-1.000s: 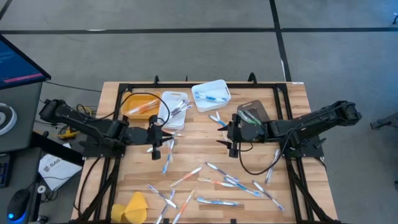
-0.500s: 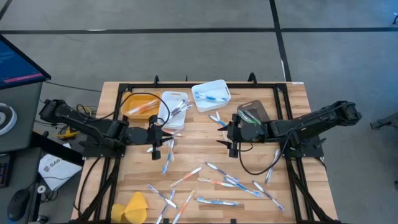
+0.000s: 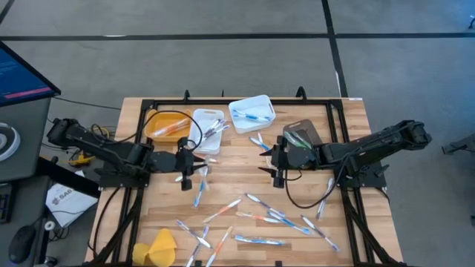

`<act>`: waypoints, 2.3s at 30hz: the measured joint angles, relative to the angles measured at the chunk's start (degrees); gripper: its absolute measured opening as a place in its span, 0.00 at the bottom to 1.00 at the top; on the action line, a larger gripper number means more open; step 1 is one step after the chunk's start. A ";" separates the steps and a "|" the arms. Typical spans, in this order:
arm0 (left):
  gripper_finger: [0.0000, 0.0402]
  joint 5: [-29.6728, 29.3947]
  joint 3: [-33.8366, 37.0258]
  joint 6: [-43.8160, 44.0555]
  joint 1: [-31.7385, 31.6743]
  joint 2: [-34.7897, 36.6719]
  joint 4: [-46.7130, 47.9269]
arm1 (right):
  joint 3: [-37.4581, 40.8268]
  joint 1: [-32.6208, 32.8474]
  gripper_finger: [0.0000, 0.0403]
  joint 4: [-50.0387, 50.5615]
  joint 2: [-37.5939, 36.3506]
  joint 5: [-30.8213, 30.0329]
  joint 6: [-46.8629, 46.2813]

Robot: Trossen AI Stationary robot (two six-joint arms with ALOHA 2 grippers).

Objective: Pick & Place Toothbrushes
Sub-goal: Put the orange toothbrush into the yellow bin

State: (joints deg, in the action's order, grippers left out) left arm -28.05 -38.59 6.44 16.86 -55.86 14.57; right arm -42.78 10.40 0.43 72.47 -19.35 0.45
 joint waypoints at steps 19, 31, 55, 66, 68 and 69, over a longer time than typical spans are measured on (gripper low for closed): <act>0.03 -1.52 -0.76 -3.00 0.00 1.33 0.18 | 0.00 0.00 0.56 0.02 0.00 0.00 0.14; 0.02 -11.51 -14.88 -4.27 -1.19 2.67 26.40 | 0.00 -0.08 0.56 0.02 0.00 -0.02 0.15; 0.03 3.93 -19.72 -11.36 -40.86 2.58 47.88 | 0.00 -0.08 0.56 0.59 0.00 -0.04 0.33; 0.03 13.25 -13.59 -22.69 -53.05 2.49 47.97 | 0.00 -0.05 0.56 0.57 0.00 -0.04 1.09; 0.04 14.98 -12.74 -24.20 -54.42 2.49 47.82 | 0.00 -0.05 0.56 0.55 0.00 -0.04 1.12; 0.04 15.07 -12.39 -24.52 -54.99 2.49 47.67 | 0.00 -0.05 0.56 0.55 0.00 -0.04 1.19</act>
State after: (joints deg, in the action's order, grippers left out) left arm -12.98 -50.98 -18.09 -38.13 -53.36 62.24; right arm -42.78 10.35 0.97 72.47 -19.40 1.64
